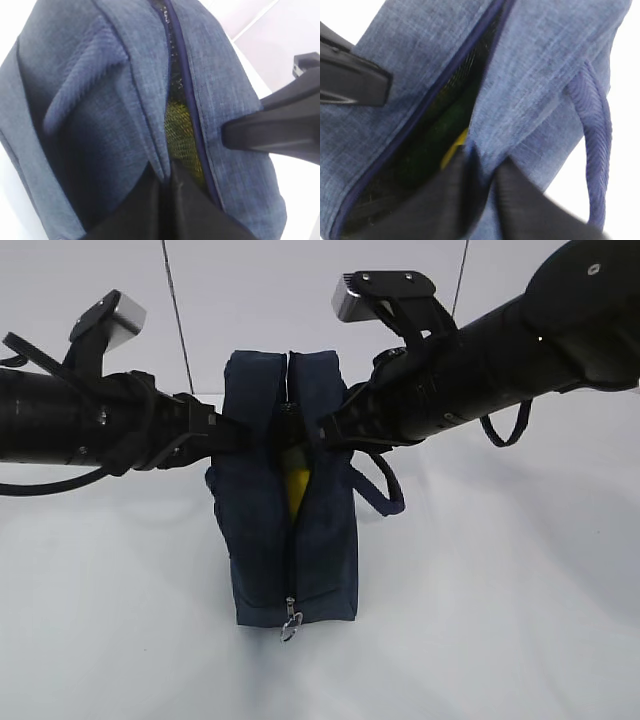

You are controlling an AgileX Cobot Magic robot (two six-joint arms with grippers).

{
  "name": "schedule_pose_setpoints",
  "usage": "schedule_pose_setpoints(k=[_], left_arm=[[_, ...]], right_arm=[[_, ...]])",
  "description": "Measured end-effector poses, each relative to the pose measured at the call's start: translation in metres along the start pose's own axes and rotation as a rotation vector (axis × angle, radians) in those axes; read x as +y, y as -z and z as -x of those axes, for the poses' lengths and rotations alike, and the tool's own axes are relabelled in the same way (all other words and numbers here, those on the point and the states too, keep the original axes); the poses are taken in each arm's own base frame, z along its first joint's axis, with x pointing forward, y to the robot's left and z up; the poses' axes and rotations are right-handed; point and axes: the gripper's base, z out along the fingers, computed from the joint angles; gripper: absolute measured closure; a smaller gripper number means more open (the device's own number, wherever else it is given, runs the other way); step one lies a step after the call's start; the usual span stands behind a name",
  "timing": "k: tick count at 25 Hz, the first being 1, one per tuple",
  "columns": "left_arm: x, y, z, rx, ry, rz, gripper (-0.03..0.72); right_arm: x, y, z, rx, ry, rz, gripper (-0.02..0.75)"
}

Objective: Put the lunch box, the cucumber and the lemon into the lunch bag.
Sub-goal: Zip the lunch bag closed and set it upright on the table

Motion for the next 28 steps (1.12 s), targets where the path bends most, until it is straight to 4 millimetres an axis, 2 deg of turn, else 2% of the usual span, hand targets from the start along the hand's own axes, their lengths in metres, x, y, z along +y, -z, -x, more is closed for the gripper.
schedule_pose_setpoints(k=[4, 6, 11, 14, 20, 23, 28], left_arm=[[0.002, -0.002, -0.001, 0.003, 0.006, 0.002, 0.694], [0.002, -0.003, -0.001, 0.003, 0.007, 0.002, 0.694], [0.002, -0.003, -0.001, 0.003, 0.006, 0.004, 0.676], [0.003, -0.003, -0.001, 0.005, 0.006, 0.006, 0.6], [-0.004, -0.003, 0.0, 0.006, -0.001, -0.066, 0.395], [-0.009, 0.0, 0.007, -0.017, -0.021, -0.08, 0.365], [-0.019, 0.013, 0.018, -0.067, -0.078, -0.083, 0.357]], right_arm=[[-0.002, -0.001, 0.0, -0.003, 0.024, -0.012, 0.725], [-0.001, -0.001, 0.0, 0.002, 0.051, -0.007, 0.688], [-0.001, -0.001, -0.001, 0.002, 0.071, -0.008, 0.39], [-0.001, -0.001, -0.001, 0.002, 0.071, -0.008, 0.306], [-0.001, -0.001, -0.001, 0.002, 0.073, -0.008, 0.283], [0.0, 0.002, 0.001, -0.006, 0.077, -0.006, 0.283], [0.007, 0.018, 0.007, -0.032, 0.092, 0.01, 0.282]])
